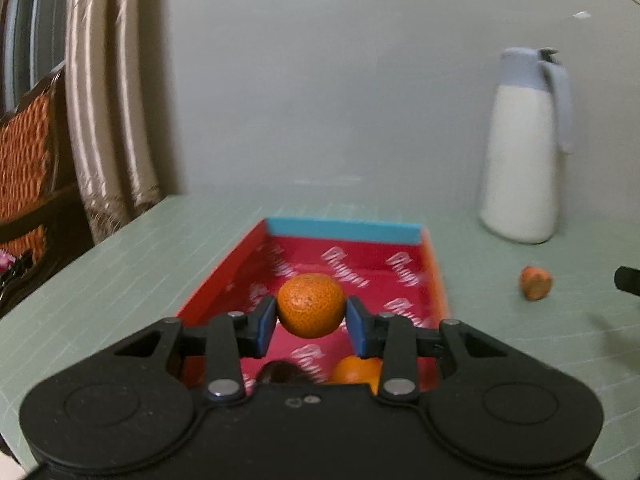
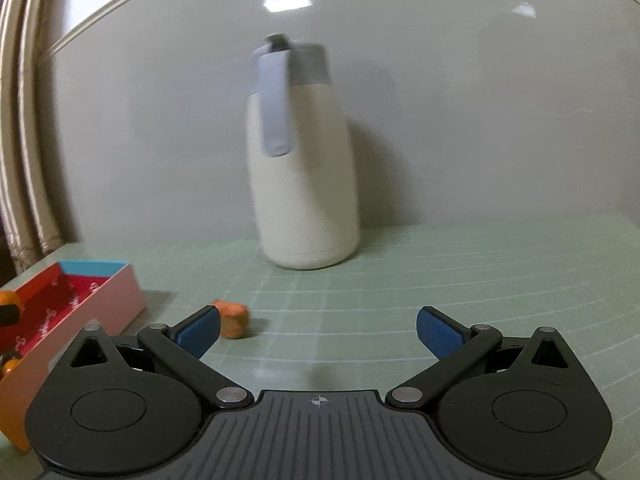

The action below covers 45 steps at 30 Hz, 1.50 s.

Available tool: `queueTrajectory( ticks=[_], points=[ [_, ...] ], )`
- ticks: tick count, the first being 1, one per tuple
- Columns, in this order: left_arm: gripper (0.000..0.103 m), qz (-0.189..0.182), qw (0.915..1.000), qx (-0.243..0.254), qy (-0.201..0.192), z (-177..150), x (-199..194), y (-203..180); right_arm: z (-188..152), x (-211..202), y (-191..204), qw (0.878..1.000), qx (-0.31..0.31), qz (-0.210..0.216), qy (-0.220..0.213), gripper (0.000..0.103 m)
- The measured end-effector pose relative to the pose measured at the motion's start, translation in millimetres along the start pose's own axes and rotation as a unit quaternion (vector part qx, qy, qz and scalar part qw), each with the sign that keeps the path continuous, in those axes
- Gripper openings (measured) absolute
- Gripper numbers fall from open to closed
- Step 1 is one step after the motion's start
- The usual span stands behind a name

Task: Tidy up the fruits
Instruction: 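Carry the tangerine into the box and open the left gripper, then move the right gripper to the last sausage piece and grasp it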

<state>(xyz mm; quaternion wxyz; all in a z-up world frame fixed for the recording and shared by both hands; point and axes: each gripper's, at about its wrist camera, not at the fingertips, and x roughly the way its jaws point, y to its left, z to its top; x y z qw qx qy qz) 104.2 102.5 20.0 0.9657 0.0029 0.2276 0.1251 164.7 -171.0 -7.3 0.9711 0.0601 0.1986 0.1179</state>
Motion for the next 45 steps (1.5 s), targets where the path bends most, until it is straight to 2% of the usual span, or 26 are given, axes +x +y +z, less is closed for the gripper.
queueTrajectory(
  ticks=[2, 3, 4, 5, 6, 24, 38, 40, 42, 45],
  points=[
    [0.032, -0.003, 1.0, -0.007, 0.003, -1.7, 1.2, 9.0, -1.4, 4.5, 8.9, 1.0, -0.004, 0.005, 0.002, 0.103],
    [0.046, -0.006, 0.9999, -0.008, -0.002, -1.6, -0.2, 11.5, -2.0, 6.6, 13.2, 1.0, -0.006, 0.008, 0.003, 0.103],
    [0.072, -0.005, 0.9999, -0.008, -0.009, -0.7, -2.5, 12.9, -1.9, 10.1, 16.4, 1.0, -0.007, 0.01, 0.004, 0.103],
    [0.082, 0.003, 0.9997, -0.008, -0.022, -0.6, -5.7, 14.7, -2.4, 11.7, 19.7, 1.0, -0.007, 0.012, 0.005, 0.103],
    [0.083, 0.012, 0.9993, -0.005, -0.035, -0.2, -8.8, 16.2, -2.8, 14.3, 24.4, 1.0, -0.008, 0.014, 0.006, 0.103],
    [0.083, 0.027, 0.9989, -0.019, -0.032, -2.7, -10.4, 43.4, -7.3, 36.7, 54.0, 0.998, -0.027, 0.041, 0.034, 0.103],
    [0.083, 0.044, 0.998, -0.035, -0.03, -3.9, -11.9, 68.2, -4.8, 65.0, 69.2, 0.997, -0.046, 0.029, 0.054, 0.103],
    [0.083, 0.047, 0.9978, -0.037, -0.03, -4.1, -12.0, 72.1, -3.1, 70.8, 68.6, 0.997, -0.045, 0.025, 0.056, 0.098],
    [0.083, 0.05, 0.9975, -0.04, -0.029, -4.6, -12.4, 76.1, -1.3, 79.8, 67.2, 0.997, -0.043, 0.021, 0.066, 0.081],
    [0.083, 0.055, 0.997, -0.044, -0.032, -4.4, -14.1, 81.9, -0.9, 90.0, 64.4, 0.996, -0.035, 0.019, 0.079, 0.078]
  ],
)
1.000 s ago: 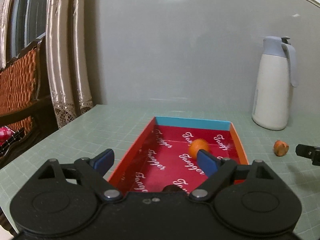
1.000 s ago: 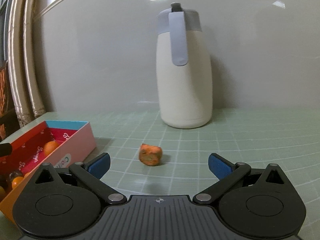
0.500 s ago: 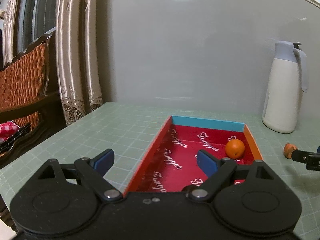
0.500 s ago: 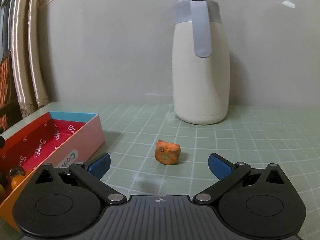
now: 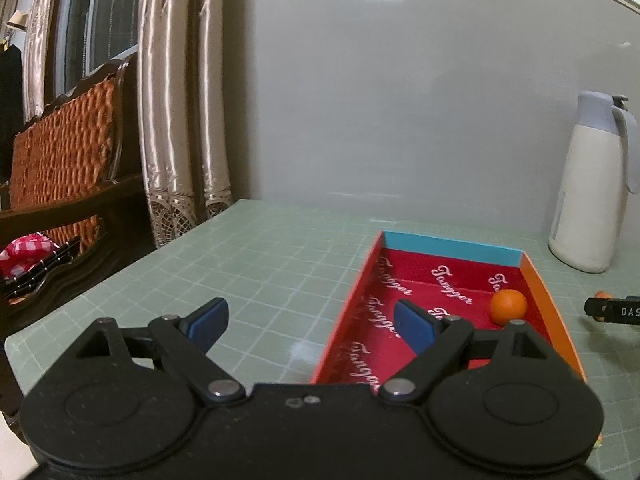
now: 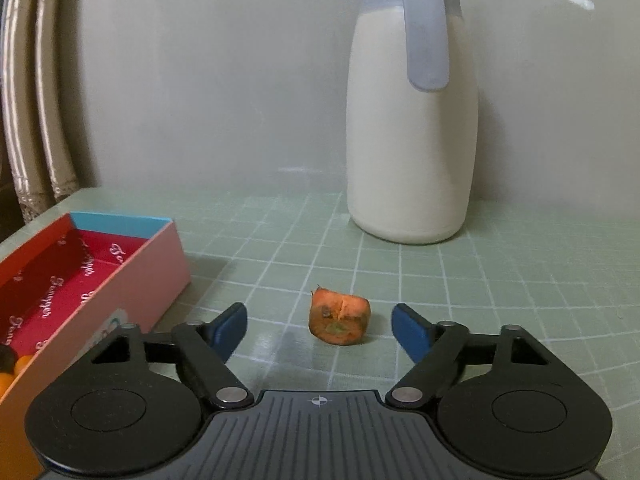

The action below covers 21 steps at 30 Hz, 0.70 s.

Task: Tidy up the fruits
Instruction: 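Move the right gripper to the last sausage piece and grasp it, then carry the sausage piece into the box and open the right gripper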

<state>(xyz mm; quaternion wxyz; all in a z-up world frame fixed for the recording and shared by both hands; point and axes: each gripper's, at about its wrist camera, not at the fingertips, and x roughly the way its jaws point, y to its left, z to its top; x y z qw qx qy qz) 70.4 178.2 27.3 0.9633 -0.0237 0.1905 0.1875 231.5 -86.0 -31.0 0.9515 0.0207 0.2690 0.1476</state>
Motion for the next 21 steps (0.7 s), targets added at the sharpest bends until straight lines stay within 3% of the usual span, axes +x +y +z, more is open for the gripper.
queueTrajectory(
  ticks=[4, 6, 14, 21],
  points=[
    [0.083, 0.004, 1.0, -0.005, -0.002, 1.3, -0.5, 4.2, 2.5, 8.0, -0.4, 1.0, -0.002, -0.007, 0.01, 0.072],
    [0.083, 0.003, 1.0, -0.004, 0.0, 1.5, 0.5, 4.9, 3.3, 14.8, -1.2, 1.0, -0.003, -0.016, 0.025, 0.036],
    [0.083, -0.001, 1.0, -0.007, -0.003, 2.0, -2.0, 2.6, 9.2, -6.9, 4.1, 1.0, -0.001, 0.008, -0.002, 0.036],
    [0.083, -0.003, 1.0, -0.007, -0.004, -1.2, -6.5, 3.5, 19.2, -55.3, 52.1, 0.995, -0.044, 0.067, -0.055, 0.036]
  ],
)
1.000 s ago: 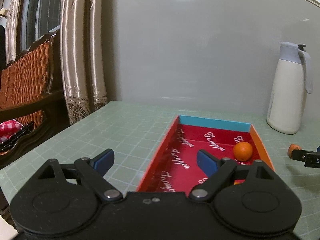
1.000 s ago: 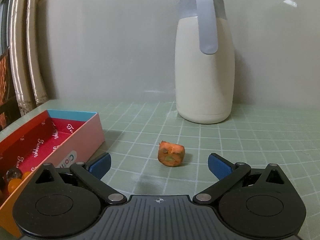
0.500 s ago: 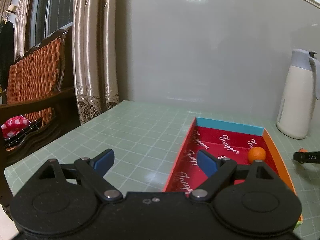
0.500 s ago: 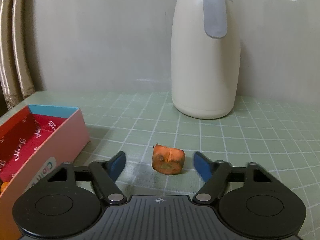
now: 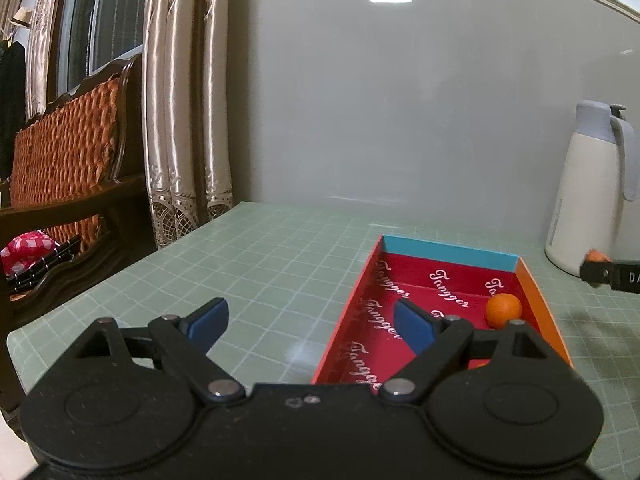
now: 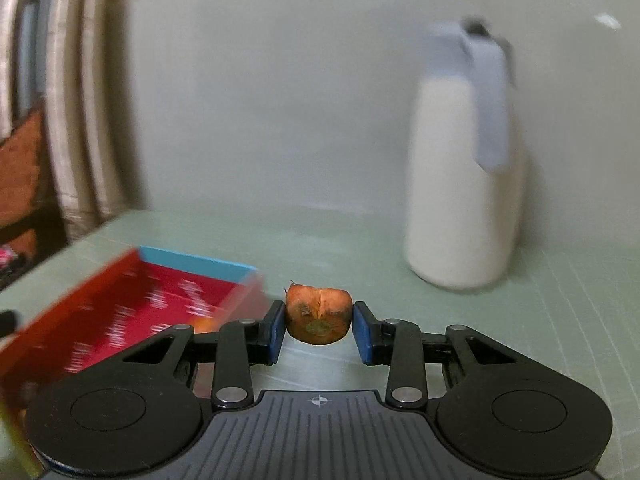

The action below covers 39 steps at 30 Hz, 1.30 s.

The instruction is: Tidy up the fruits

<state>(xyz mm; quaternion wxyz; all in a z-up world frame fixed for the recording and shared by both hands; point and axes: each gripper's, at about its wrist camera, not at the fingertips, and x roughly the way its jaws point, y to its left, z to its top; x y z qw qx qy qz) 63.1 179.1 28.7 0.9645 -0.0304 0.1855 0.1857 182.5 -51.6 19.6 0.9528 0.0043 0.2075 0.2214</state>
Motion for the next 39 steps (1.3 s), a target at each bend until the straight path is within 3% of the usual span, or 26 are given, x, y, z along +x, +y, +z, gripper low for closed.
queueTrajectory(
  ticks=[5, 12, 27, 28, 29, 30, 32, 39],
  points=[
    [0.083, 0.008, 1.0, -0.002, -0.001, -2.0, -3.4, 5.9, 0.2, -9.4, 31.6, 0.999, -0.021, 0.032, -0.008, 0.036],
    [0.093, 0.028, 0.9996, -0.009, -0.006, -2.9, -6.4, 22.7, -0.3, -4.1, 61.0, 0.998, -0.035, 0.055, -0.005, 0.036],
    [0.097, 0.032, 0.9993, -0.02, -0.003, -1.3, -6.6, 35.3, -11.0, 9.5, 83.7, 0.996, -0.056, 0.072, 0.011, 0.036],
    [0.097, 0.033, 0.9993, -0.019, -0.003, -1.6, -6.5, 34.9, -12.0, 9.2, 85.3, 0.996, -0.063, 0.07, 0.006, 0.042],
    [0.097, 0.033, 0.9993, -0.018, -0.003, -1.7, -6.8, 34.7, -12.9, 7.8, 86.7, 0.996, -0.068, 0.056, -0.004, 0.079],
    [0.097, 0.033, 0.9993, -0.018, -0.003, -1.8, -7.2, 34.3, -13.3, 4.4, 85.6, 0.996, -0.067, 0.053, -0.019, 0.102],
    [0.097, 0.032, 0.9993, -0.017, -0.004, -1.6, -7.6, 32.5, -10.0, -5.1, 81.5, 0.995, -0.056, 0.071, -0.041, 0.102],
    [0.097, 0.017, 0.9997, -0.013, -0.007, -0.5, -12.7, 23.0, -2.3, -24.3, 69.1, 0.994, -0.045, 0.063, -0.074, 0.103]
  ],
)
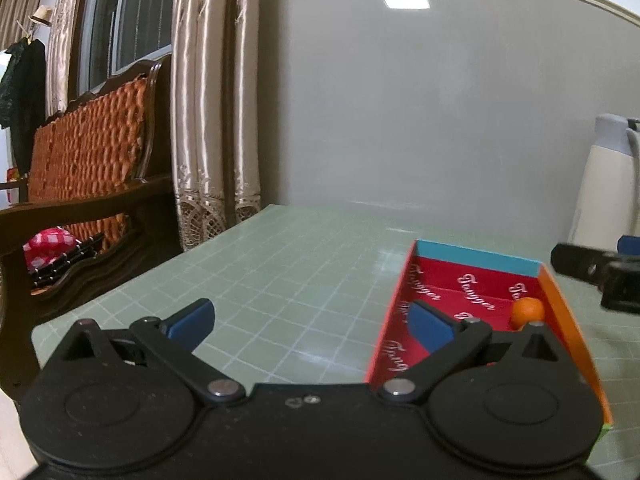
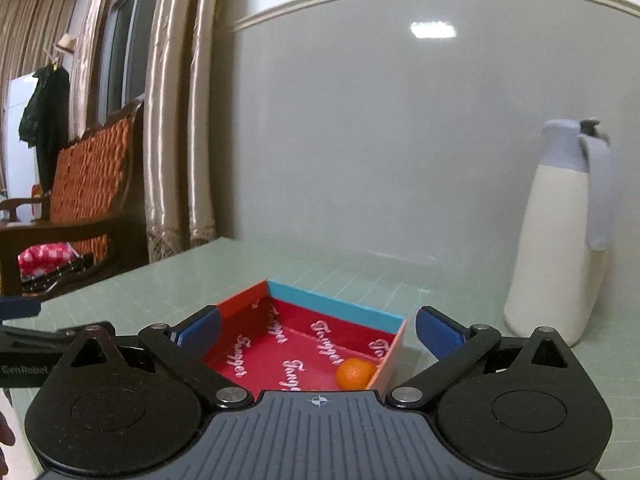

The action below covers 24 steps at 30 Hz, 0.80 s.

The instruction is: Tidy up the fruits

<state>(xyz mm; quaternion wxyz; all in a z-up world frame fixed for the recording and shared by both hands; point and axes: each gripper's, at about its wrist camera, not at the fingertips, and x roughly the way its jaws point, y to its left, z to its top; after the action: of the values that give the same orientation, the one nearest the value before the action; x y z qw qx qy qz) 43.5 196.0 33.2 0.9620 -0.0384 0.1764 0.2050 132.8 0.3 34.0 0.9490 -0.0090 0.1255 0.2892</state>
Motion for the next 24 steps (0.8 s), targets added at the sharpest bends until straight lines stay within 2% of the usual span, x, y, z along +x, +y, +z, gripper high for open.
queueTrajectory(
  ticks=[6, 13, 19, 24],
  points=[
    [0.097, -0.021, 0.9997, -0.004, -0.007, -0.1, -24.6, -10.6, 11.0, -37.4, -17.6, 0.999, 0.006, -0.025, -0.021, 0.103],
    [0.097, -0.064, 0.9979, -0.005, -0.012, -5.2, -86.4, -32.3, -3.1, -125.7, -34.7, 0.997, 0.006, -0.07, -0.013, 0.103],
    [0.097, -0.094, 0.9948, 0.03, -0.026, -15.6, -141.7, -56.2, -21.6, -203.0, -35.5, 0.996, 0.026, -0.089, -0.007, 0.103],
    [0.097, -0.102, 0.9926, 0.052, -0.04, -34.3, -172.9, -66.6, -36.6, -241.2, -24.9, 0.995, 0.017, -0.099, -0.017, 0.103]
  ],
)
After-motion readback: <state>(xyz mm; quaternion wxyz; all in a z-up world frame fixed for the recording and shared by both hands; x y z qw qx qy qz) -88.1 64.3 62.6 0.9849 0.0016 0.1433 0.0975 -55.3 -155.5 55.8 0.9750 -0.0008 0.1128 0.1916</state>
